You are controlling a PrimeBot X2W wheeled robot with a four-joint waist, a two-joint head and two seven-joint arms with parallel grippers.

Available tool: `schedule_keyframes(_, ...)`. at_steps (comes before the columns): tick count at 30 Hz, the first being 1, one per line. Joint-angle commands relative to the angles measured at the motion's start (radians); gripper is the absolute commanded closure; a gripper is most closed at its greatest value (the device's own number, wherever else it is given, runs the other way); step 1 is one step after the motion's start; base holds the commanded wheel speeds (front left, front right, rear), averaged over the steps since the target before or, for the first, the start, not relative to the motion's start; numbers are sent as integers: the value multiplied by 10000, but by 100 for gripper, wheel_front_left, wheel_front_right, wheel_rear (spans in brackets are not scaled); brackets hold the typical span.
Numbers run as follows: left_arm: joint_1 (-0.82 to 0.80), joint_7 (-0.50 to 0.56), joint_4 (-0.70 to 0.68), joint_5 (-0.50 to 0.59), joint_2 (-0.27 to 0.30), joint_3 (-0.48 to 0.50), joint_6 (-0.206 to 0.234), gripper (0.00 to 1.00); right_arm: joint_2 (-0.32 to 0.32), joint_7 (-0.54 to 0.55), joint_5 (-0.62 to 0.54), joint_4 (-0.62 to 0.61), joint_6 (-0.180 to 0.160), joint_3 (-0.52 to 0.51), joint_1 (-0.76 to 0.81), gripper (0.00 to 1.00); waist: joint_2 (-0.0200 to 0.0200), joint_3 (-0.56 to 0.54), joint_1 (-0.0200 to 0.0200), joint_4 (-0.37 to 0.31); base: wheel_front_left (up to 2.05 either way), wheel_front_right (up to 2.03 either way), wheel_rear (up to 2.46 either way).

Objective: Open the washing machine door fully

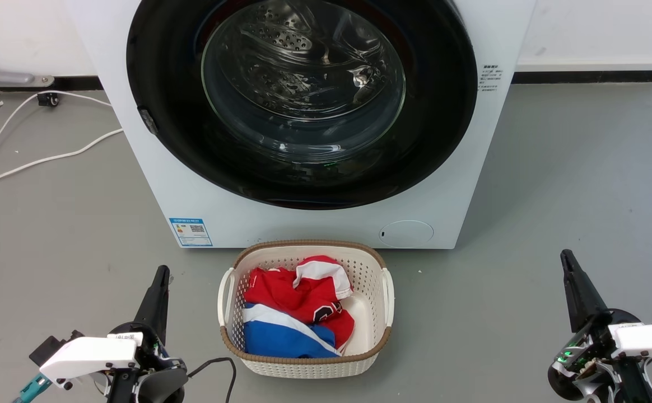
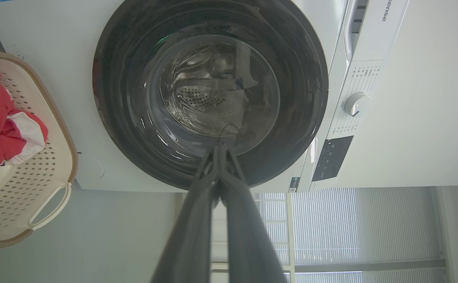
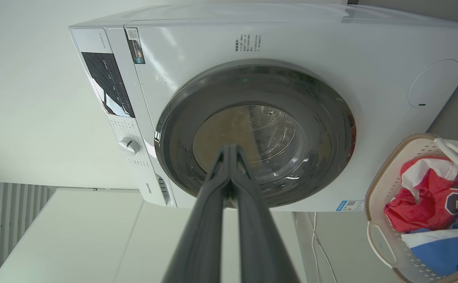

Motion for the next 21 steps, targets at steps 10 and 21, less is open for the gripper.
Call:
schedule_keyframes(10, -89, 39, 9, 20, -15, 40, 1, 100, 5, 24, 26, 10, -2, -4, -101, 100, 0, 0, 0, 0, 0, 0, 0)
schedule_keyframes(21, -88, 43, 9, 24, -18, 42, 0, 100, 5, 21, 29, 9, -3, 0, -101, 100, 0, 0, 0, 0, 0, 0, 0)
